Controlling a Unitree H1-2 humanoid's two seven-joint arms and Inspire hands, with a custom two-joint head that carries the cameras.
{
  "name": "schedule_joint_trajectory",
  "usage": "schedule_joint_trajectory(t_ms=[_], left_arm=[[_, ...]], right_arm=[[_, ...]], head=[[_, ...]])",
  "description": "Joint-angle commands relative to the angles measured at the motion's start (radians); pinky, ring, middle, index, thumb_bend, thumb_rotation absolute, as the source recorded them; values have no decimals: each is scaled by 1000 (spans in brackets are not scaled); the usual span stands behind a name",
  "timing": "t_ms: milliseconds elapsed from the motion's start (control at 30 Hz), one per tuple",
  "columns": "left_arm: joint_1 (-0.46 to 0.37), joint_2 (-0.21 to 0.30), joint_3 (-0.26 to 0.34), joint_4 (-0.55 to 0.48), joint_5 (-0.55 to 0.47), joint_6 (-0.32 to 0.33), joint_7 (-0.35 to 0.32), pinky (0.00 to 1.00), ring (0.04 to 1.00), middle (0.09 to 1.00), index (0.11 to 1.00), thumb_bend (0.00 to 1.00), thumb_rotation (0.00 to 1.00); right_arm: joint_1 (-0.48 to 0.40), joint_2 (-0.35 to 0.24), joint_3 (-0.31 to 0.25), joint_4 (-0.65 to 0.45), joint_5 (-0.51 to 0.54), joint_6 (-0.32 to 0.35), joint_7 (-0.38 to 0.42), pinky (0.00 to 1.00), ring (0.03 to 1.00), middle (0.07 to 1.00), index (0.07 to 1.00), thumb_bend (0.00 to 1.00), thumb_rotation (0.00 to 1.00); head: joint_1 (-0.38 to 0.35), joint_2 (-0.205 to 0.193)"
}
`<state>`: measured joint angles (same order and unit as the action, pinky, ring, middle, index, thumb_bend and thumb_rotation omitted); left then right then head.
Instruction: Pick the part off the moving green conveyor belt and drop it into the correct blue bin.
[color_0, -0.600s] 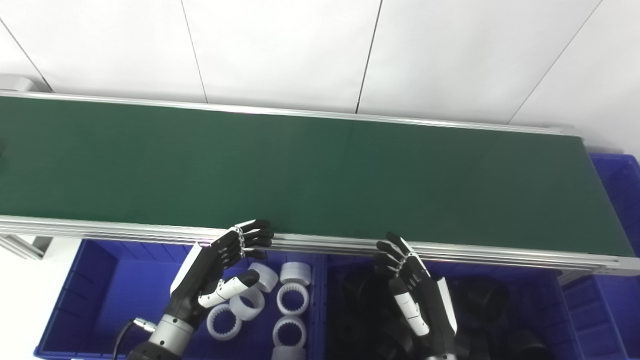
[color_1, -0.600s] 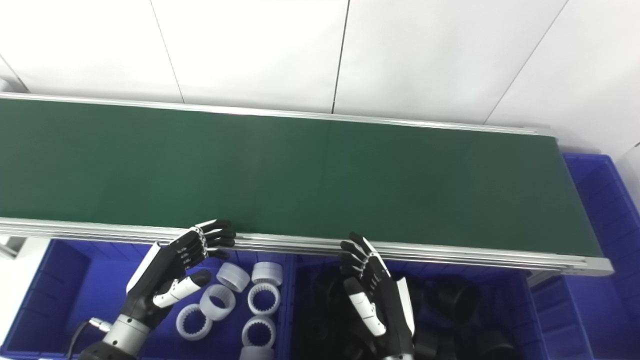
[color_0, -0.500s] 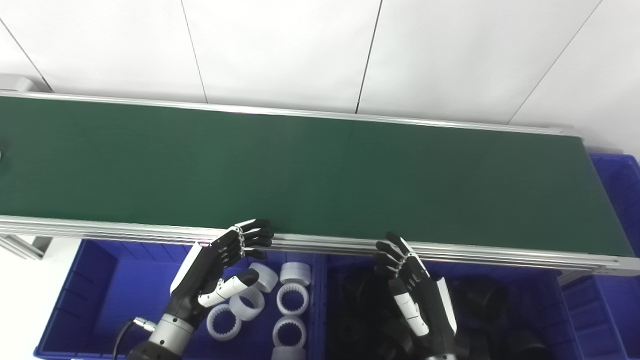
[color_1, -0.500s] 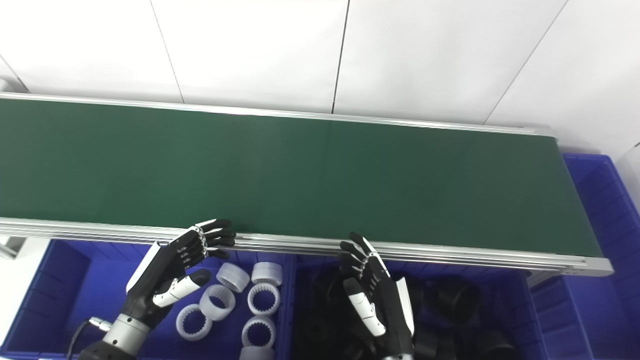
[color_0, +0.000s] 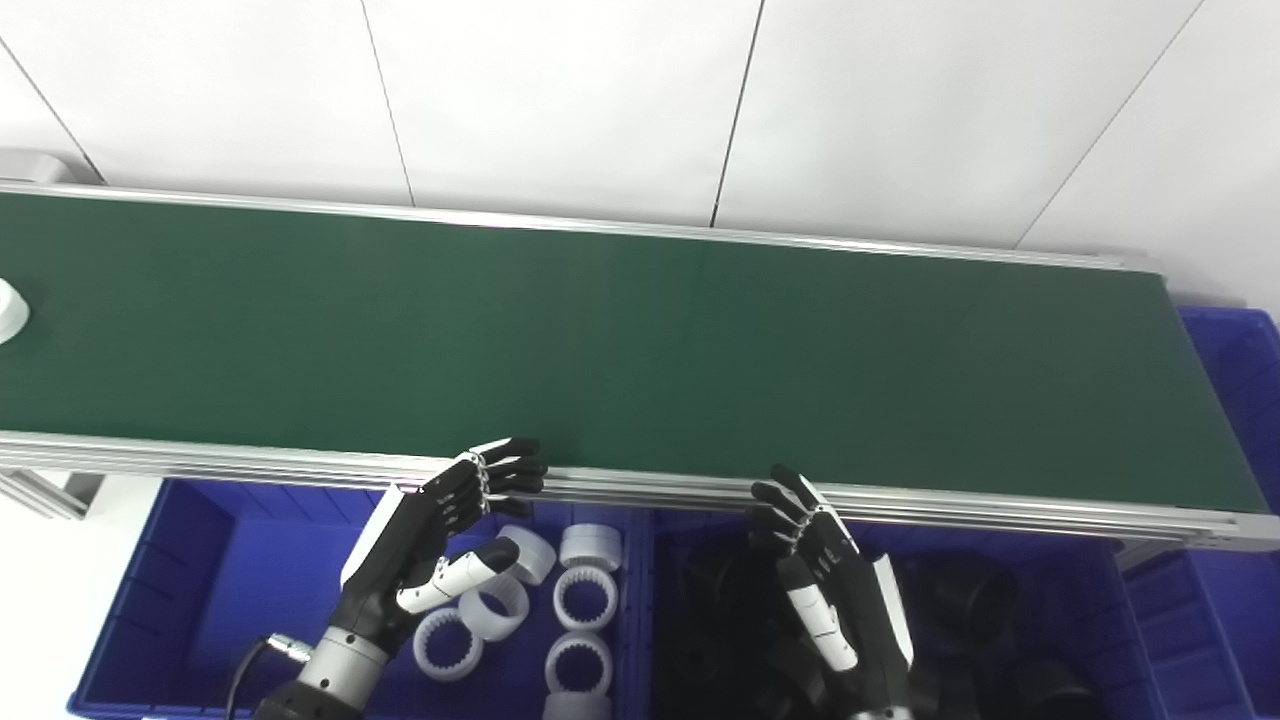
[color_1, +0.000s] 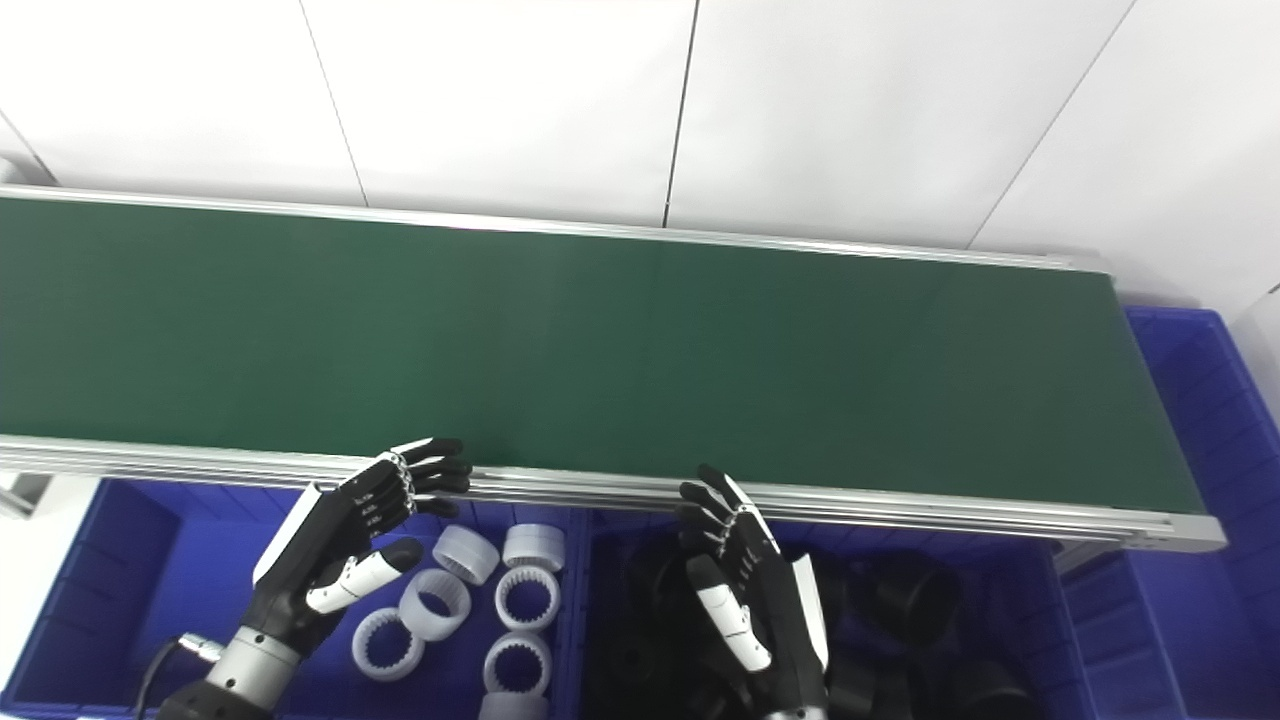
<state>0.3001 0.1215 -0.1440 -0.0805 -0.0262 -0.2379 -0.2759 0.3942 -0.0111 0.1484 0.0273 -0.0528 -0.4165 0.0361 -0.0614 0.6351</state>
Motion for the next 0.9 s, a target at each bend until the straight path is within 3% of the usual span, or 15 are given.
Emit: schedule_joint_trajectory(t_ms=[0, 567, 867], left_arm=[[-15, 5, 1, -10, -10, -29, 5, 641, 736, 762, 796, 812, 640], [-13, 2, 0, -5, -19, -33, 3, 648, 741, 765, 793, 794, 618], [-11, -7, -7, 32, -20, -74, 1, 650, 736, 759, 781, 752, 522]], right_arm=[[-6, 1, 2, -19, 9, -52, -1, 696, 777, 818, 877, 688, 785], [-3, -4, 1, -20, 7, -52, -3, 696, 777, 820, 880, 687, 799], [-8, -14, -6, 5, 41, -53, 12, 711, 788, 831, 896, 637, 776]], head=[[1, -1], [12, -4], [187, -88]])
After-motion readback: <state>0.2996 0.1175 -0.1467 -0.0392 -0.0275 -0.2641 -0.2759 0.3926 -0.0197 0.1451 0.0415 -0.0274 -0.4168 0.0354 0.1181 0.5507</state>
